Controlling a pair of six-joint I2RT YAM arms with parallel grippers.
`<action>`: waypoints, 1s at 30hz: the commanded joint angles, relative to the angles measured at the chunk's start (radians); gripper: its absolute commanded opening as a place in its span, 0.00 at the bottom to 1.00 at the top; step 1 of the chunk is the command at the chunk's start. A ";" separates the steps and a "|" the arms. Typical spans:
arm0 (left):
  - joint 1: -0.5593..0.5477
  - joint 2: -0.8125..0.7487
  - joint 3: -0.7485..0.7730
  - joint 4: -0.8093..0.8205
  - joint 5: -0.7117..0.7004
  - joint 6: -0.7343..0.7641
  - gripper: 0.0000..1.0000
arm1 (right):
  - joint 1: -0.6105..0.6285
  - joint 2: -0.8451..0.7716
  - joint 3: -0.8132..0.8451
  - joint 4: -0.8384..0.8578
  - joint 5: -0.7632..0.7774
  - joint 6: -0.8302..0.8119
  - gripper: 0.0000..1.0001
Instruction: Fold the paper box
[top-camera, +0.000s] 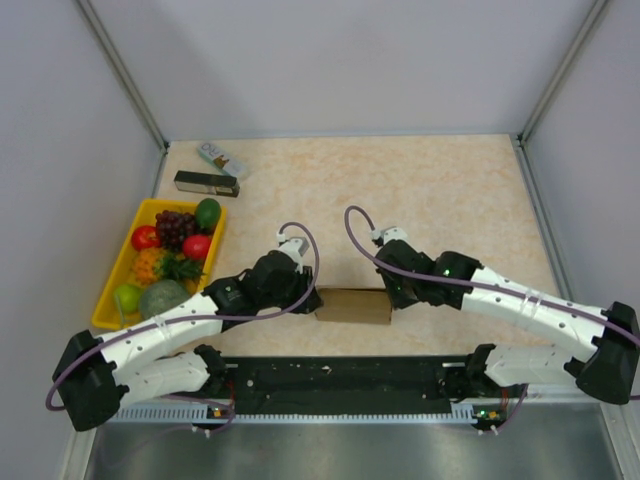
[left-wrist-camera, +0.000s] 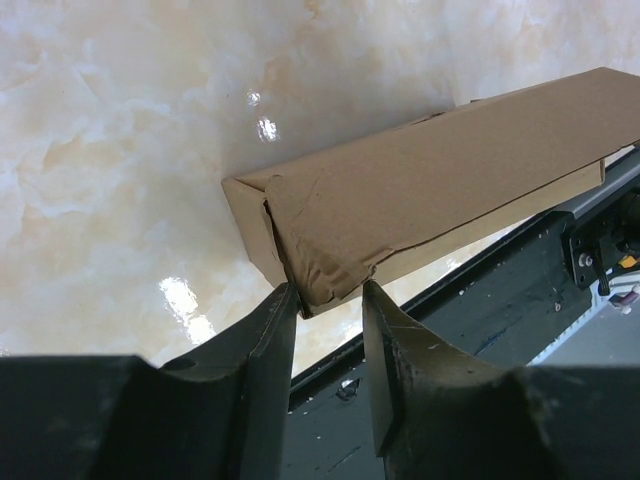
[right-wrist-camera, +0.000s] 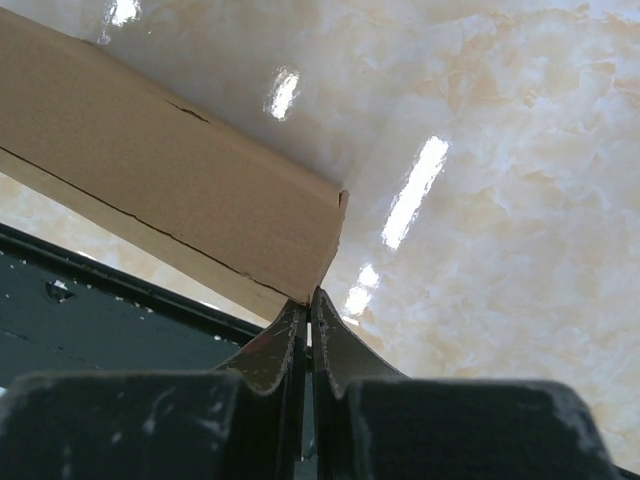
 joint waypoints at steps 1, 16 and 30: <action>-0.004 0.017 -0.014 0.021 -0.022 0.026 0.36 | 0.010 -0.025 -0.010 0.076 -0.045 0.030 0.00; -0.053 0.105 -0.034 0.001 -0.185 0.046 0.25 | -0.030 -0.069 -0.035 0.088 -0.088 0.101 0.00; -0.102 0.143 0.001 -0.042 -0.251 0.059 0.23 | -0.128 -0.100 -0.061 0.111 -0.198 0.111 0.00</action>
